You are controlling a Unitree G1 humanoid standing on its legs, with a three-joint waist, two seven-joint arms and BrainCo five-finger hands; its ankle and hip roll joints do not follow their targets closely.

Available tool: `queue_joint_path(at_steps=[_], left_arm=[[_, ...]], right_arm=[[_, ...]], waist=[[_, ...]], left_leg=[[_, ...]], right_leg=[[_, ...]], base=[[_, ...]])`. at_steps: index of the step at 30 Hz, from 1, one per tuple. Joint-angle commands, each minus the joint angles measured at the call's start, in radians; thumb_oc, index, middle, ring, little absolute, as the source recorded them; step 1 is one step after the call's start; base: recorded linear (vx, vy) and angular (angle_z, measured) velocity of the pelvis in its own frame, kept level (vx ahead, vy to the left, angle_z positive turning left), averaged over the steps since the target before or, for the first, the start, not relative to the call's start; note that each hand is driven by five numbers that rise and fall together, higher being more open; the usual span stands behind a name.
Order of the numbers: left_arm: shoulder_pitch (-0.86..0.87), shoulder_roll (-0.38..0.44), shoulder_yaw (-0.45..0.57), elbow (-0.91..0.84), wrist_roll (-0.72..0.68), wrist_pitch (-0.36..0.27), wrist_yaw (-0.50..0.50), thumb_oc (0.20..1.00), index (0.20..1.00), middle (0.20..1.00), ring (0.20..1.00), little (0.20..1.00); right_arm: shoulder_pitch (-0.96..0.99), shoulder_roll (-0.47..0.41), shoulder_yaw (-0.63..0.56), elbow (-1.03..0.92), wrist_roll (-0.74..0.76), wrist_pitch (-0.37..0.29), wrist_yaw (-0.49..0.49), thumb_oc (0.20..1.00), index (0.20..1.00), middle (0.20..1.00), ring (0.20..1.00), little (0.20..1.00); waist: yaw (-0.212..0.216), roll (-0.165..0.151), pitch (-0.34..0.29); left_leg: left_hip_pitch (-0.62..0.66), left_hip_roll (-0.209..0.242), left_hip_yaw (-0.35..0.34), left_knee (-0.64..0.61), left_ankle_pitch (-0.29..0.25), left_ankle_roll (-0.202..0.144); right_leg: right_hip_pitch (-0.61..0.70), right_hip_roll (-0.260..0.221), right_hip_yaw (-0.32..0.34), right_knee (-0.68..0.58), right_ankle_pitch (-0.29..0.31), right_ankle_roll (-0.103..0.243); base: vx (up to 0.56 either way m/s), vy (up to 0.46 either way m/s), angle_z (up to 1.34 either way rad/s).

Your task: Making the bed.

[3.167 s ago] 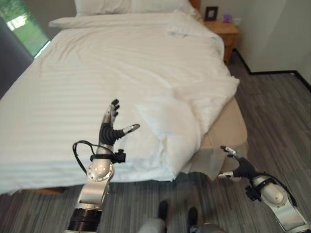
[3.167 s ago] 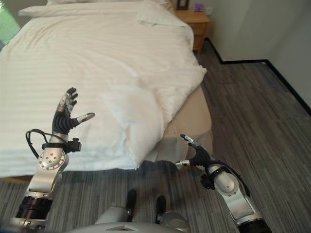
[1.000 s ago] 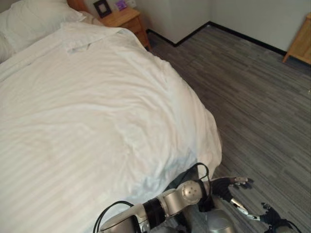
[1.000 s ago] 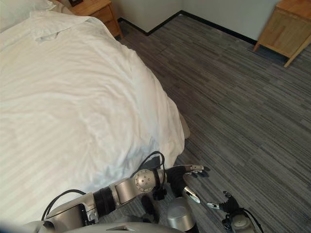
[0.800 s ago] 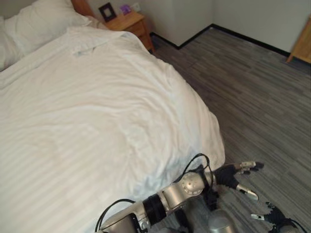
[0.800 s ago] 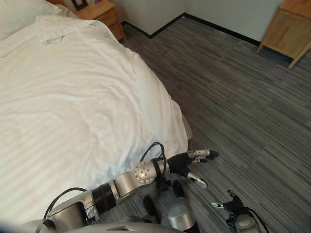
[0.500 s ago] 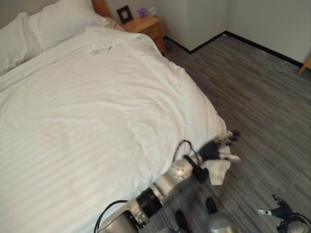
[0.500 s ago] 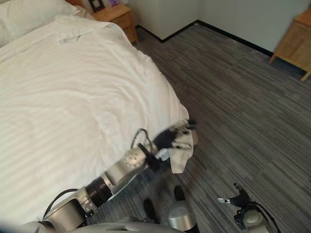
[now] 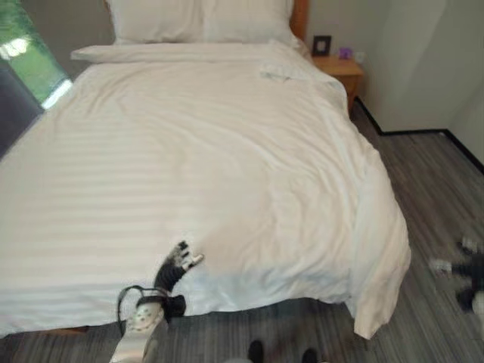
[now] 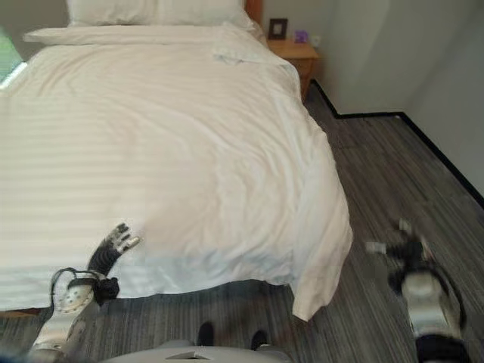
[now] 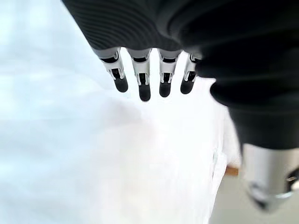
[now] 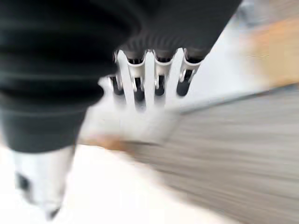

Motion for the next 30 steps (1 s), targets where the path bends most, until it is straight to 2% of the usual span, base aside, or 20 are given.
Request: queue_joint_path(at_steps=[1,2,3,5,11,15,20,21,23,25,26,27,30], left_arm=[[-0.048,0.004,0.026,0.007,0.000,-0.020,-0.003,1.000,1.000,1.000,1.000,1.000],[-0.048,0.004,0.027,0.006,0.001,-0.020,-0.003,1.000,1.000,1.000,1.000,1.000],[-0.028,-0.011,0.035,0.002,-0.007,-0.014,-0.013,1.000,1.000,1.000,1.000,1.000],[-0.019,-0.021,0.034,0.005,-0.021,-0.007,-0.016,1.000,1.000,1.000,1.000,1.000],[-0.018,-0.023,0.007,0.012,-0.021,-0.002,-0.028,1.000,1.000,1.000,1.000,1.000],[-0.020,-0.027,-0.015,0.010,-0.032,-0.003,-0.031,1.000,1.000,1.000,1.000,1.000],[-0.045,-0.021,-0.059,0.009,-0.051,-0.007,-0.023,1.000,1.000,1.000,1.000,1.000],[-0.063,-0.023,-0.088,0.002,-0.070,-0.006,-0.022,1.000,1.000,1.000,1.000,1.000],[-0.071,-0.025,-0.100,0.006,-0.078,-0.010,-0.021,1.000,1.000,1.000,1.000,1.000],[-0.093,-0.023,-0.150,0.004,-0.101,-0.017,-0.027,1.000,1.000,1.000,1.000,1.000],[-0.095,-0.025,-0.148,0.005,-0.101,-0.018,-0.027,1.000,1.000,1.000,1.000,1.000],[-0.103,-0.019,-0.174,0.008,-0.111,-0.024,-0.032,1.000,1.000,1.000,1.000,1.000],[-0.120,-0.019,-0.196,0.002,-0.116,-0.035,-0.037,1.000,1.000,1.000,1.000,1.000]], right_arm=[[0.019,0.011,0.021,-0.017,-0.115,0.029,-0.009,1.000,1.000,1.000,1.000,1.000],[0.018,0.012,0.022,-0.016,-0.115,0.029,-0.010,1.000,1.000,1.000,1.000,1.000],[0.004,0.037,0.055,0.035,-0.146,0.051,-0.009,1.000,1.000,1.000,1.000,1.000],[-0.016,0.049,0.086,0.095,-0.165,0.071,-0.017,1.000,1.000,1.000,1.000,1.000],[-0.065,0.045,0.136,0.193,-0.206,0.100,-0.034,1.000,1.000,1.000,1.000,1.000],[-0.078,0.029,0.140,0.201,-0.239,0.110,-0.052,1.000,1.000,1.000,1.000,1.000],[-0.128,0.022,0.199,0.254,-0.238,0.115,-0.060,1.000,1.000,1.000,1.000,1.000],[-0.152,0.022,0.232,0.313,-0.225,0.121,-0.059,1.000,1.000,1.000,1.000,1.000],[-0.176,0.020,0.253,0.374,-0.208,0.118,-0.063,1.000,1.000,1.000,1.000,1.000],[-0.237,0.000,0.338,0.554,-0.187,0.117,-0.040,1.000,1.000,1.000,1.000,1.000],[-0.246,0.000,0.344,0.564,-0.184,0.112,-0.043,0.576,0.576,0.576,0.576,0.576],[-0.298,-0.023,0.384,0.658,-0.169,0.108,-0.024,0.200,0.200,0.200,0.200,0.200],[-0.338,-0.063,0.426,0.763,-0.162,0.094,-0.010,0.200,0.200,0.200,0.200,0.200]], waist=[[0.027,-0.014,-0.007],[0.026,-0.015,-0.007],[0.048,-0.019,-0.003],[0.061,-0.021,-0.001],[0.072,-0.019,0.015],[0.060,-0.017,0.032],[0.049,-0.004,0.077],[0.042,0.006,0.108],[0.039,0.011,0.118],[0.031,0.032,0.157],[0.030,0.033,0.157],[0.022,0.050,0.176],[0.012,0.070,0.186]], left_leg=[[-0.040,0.066,-0.020,0.005,-0.014,-0.077],[-0.041,0.066,-0.020,0.005,-0.014,-0.076],[-0.046,0.064,-0.027,0.005,-0.013,-0.076],[-0.051,0.062,-0.032,0.005,-0.011,-0.075],[-0.062,0.060,-0.031,0.005,-0.007,-0.074],[-0.064,0.060,-0.022,0.005,-0.008,-0.070],[-0.089,0.060,-0.006,0.005,0.002,-0.067],[-0.114,0.056,-0.001,0.005,0.013,-0.067],[-0.127,0.054,0.002,0.005,0.018,-0.067],[-0.164,0.045,0.011,0.005,0.032,-0.067],[-0.166,0.046,0.012,0.005,0.032,-0.067],[-0.187,0.039,0.018,0.005,0.040,-0.068],[-0.212,0.027,0.031,0.005,0.046,-0.069]], right_leg=[[-0.009,-0.097,-0.032,0.015,0.026,0.080],[-0.009,-0.097,-0.032,0.015,0.026,0.080],[-0.008,-0.098,-0.038,0.015,0.023,0.081],[-0.009,-0.098,-0.042,0.015,0.022,0.082],[-0.016,-0.099,-0.047,0.015,0.025,0.083],[-0.025,-0.098,-0.034,0.015,0.029,0.083],[-0.065,-0.098,-0.013,0.015,0.046,0.082],[-0.092,-0.098,-0.009,0.015,0.059,0.080],[-0.106,-0.100,-0.008,0.015,0.065,0.079],[-0.152,-0.105,-0.004,0.015,0.085,0.079],[-0.154,-0.104,-0.003,0.015,0.086,0.079],[-0.183,-0.111,0.003,0.015,0.096,0.078],[-0.219,-0.120,0.014,0.015,0.112,0.080]], base=[[0.02,0.010,0.10],[0.02,0.022,0.14],[0.00,0.013,0.10],[0.00,0.019,0.11],[0.00,0.006,0.02],[-0.01,0.004,-0.01],[-0.11,0.019,-0.14],[-0.22,0.038,-0.13],[-0.14,0.032,-0.16],[-0.14,0.044,-0.07],[-0.11,0.060,-0.09],[-0.10,0.079,-0.06],[-0.06,0.085,-0.07]])
